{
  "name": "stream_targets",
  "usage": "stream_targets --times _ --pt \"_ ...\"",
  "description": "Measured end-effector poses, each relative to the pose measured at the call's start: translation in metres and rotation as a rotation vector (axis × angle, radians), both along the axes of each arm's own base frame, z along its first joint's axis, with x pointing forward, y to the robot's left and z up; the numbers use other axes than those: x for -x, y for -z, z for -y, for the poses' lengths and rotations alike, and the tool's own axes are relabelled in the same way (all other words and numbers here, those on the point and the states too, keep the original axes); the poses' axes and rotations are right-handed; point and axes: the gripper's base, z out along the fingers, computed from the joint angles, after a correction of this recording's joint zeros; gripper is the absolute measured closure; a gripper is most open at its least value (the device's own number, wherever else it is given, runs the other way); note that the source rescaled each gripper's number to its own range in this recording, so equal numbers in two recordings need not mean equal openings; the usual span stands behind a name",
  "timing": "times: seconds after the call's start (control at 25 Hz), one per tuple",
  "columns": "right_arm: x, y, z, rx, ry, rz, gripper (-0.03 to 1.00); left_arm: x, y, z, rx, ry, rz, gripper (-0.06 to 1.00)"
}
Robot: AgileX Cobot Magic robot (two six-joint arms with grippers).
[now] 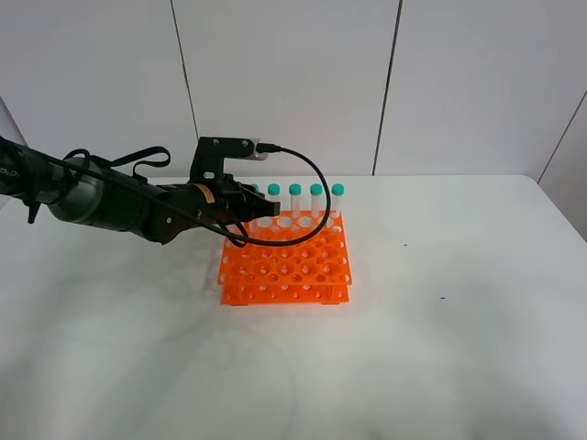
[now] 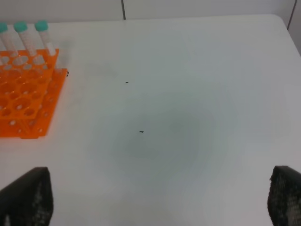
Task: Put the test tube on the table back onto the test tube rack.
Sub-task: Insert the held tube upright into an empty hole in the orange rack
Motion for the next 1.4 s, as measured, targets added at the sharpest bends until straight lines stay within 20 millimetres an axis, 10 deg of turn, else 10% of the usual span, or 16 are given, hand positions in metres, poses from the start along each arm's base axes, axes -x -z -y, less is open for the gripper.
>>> stream_targets --times 1.4 --pt "0.0 0.0 0.0 0.0 0.0 0.0 -0.03 -0.0023 0.0028 -0.001 0.045 -0.028 -0.001 0.94"
